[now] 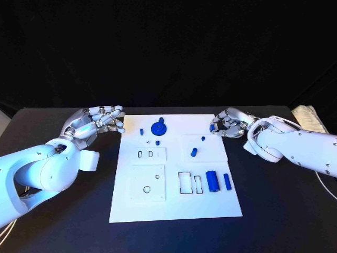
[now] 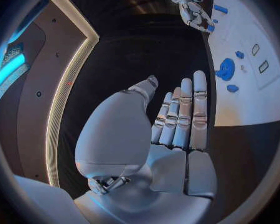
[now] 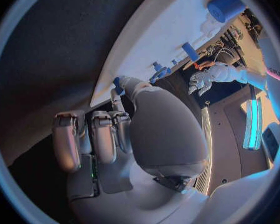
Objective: Assemble the parts on the task board
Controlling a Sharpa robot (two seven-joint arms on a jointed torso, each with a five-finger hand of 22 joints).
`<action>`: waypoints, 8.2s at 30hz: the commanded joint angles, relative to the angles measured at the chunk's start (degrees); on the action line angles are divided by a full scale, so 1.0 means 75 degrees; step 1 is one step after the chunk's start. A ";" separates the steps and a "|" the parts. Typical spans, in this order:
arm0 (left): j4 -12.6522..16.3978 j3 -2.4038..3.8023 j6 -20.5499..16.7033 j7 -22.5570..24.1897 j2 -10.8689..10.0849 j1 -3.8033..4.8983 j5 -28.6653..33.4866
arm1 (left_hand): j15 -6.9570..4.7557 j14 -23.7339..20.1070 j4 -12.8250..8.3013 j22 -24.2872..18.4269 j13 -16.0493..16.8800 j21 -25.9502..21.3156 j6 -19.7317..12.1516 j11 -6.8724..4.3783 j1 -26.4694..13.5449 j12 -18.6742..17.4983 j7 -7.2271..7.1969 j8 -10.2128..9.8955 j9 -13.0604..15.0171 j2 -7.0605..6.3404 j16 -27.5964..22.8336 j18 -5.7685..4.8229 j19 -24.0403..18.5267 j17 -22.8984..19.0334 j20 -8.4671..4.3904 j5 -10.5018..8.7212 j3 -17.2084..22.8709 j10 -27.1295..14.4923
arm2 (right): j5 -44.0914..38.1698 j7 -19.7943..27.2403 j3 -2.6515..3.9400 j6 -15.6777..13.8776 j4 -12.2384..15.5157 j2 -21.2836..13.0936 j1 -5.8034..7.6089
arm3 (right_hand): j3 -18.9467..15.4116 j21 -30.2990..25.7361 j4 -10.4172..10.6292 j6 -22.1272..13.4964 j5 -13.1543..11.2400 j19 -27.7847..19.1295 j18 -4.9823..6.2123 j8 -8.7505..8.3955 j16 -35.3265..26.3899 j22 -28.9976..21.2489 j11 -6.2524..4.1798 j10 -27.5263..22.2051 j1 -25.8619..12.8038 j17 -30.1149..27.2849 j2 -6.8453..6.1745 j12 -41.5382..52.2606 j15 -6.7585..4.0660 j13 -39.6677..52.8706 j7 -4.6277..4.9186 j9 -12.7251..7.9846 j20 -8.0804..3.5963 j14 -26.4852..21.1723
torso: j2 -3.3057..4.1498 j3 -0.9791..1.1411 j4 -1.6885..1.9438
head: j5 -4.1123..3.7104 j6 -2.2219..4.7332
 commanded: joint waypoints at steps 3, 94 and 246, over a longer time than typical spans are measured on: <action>0.0006 0.0004 0.0145 0.0038 0.0006 0.0002 -0.0031 | 0.0027 -0.0051 -0.0015 0.0007 -0.0007 0.0018 -0.0024 0.0016 -0.0036 -0.0020 0.0079 -0.0039 -0.0013 -0.0023 0.0036 0.0073 -0.0065 0.0011 -0.0001 0.0031 0.0023 -0.0049 | -0.0059 -0.0058 -0.0008 -0.0113 0.0008 0.0020 -0.0019 | 0.0095 0.0057 0.0007 0.0155 -0.0035 0.0682 -0.0101 0.0095 0.0028 0.1796 -0.0070 0.0690 -0.0143 0.2011 0.0014 0.0066 -0.0085 0.1910 -0.0055 0.0038 -0.0036 0.0809 | -0.0001 -0.0002 0.0005 | -0.0009 0.0001; -0.0190 -0.0015 0.0196 -0.0032 0.0113 0.0002 -0.0031 | 0.0030 -0.0065 -0.0030 0.0039 -0.0006 0.0066 -0.0027 0.0019 -0.0042 -0.0018 0.0083 -0.0039 -0.0013 -0.0019 0.0043 0.0075 -0.0104 0.0011 0.0005 0.0031 0.0041 -0.0055 | -0.2717 -0.3224 -0.0184 -0.1087 0.2153 0.2213 -0.0492 | 0.0203 0.0271 0.0159 0.0402 0.0125 0.0799 -0.0167 0.0446 0.0028 0.2009 -0.0292 0.0796 -0.0736 0.2011 0.0120 0.0205 -0.0278 0.2011 -0.0287 0.0220 -0.0236 0.0809 | -0.0207 -0.0085 -0.0098 | 0.0516 -0.0433; -0.3070 -0.0459 0.4922 -0.7366 0.3615 0.1201 -0.7733 | -0.0770 0.3328 0.0996 0.4409 0.4048 0.4954 -0.0593 -0.0852 -0.2781 0.6282 -0.0744 0.3880 0.3711 0.0431 0.6215 -0.0274 0.1034 0.6255 -0.0631 0.0040 -0.0742 -0.0335 | 0.2527 -0.0235 0.0043 -0.1832 0.1663 0.0515 0.0551 | -0.2160 -0.1113 0.0939 -0.0618 0.0614 0.0162 0.0193 -0.0090 -0.0248 0.0876 0.0039 -0.0313 0.0250 0.1450 0.0245 -0.1183 0.0013 0.1017 0.0086 0.0077 0.0035 0.0659 | -0.0547 0.0053 -0.0171 | 0.0689 -0.0748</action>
